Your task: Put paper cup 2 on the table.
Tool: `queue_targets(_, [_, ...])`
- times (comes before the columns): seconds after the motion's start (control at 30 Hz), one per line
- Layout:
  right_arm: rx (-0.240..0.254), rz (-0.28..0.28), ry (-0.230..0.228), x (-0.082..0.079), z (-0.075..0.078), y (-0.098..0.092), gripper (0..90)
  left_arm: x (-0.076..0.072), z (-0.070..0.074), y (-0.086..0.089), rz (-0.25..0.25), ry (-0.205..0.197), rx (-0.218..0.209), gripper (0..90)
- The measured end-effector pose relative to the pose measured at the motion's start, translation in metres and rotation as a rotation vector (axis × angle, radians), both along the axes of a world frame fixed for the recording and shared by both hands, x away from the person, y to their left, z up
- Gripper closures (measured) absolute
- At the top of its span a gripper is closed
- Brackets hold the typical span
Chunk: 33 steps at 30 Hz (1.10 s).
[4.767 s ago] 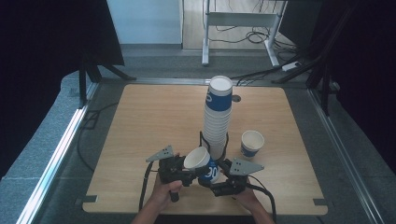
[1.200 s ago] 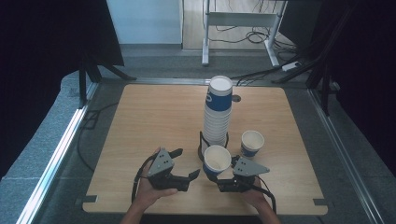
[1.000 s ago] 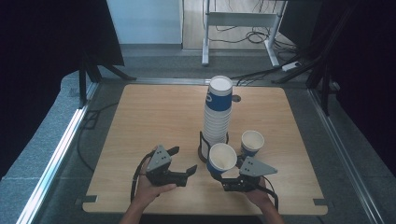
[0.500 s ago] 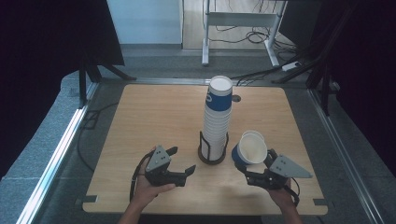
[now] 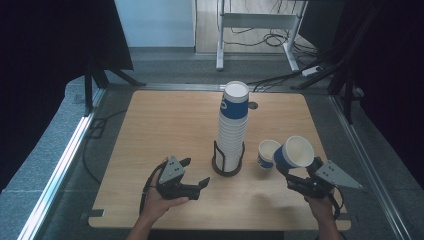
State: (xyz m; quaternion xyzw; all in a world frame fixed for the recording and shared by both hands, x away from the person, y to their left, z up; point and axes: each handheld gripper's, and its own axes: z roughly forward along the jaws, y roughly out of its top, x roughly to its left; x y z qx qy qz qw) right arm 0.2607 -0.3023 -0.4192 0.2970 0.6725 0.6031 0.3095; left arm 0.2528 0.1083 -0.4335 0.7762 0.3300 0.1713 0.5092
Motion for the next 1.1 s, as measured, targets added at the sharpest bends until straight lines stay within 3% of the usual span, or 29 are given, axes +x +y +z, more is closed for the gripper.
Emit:
queue_targets(0.27, [0.013, -0.103, 0.053, 0.011, -0.014, -0.028, 26.3, 0.002, 0.0, 0.005, 0.014, 0.005, -0.002, 12.4])
queue_targets(0.53, [-0.03, -0.192, 0.144, 0.027, -0.036, -0.04, 26.3, 0.003, -0.002, 0.004, 0.008, 0.01, 0.007, 12.6])
queue_targets(0.9, [-0.089, -0.244, 0.252, 0.043, -0.059, -0.047, 26.3, 0.004, -0.005, 0.001, -0.002, 0.021, 0.021, 12.7])
queue_targets(1.1, [-0.146, -0.274, 0.348, 0.054, -0.072, -0.048, 26.2, 0.003, -0.005, 0.001, 0.002, 0.02, 0.026, 12.8])
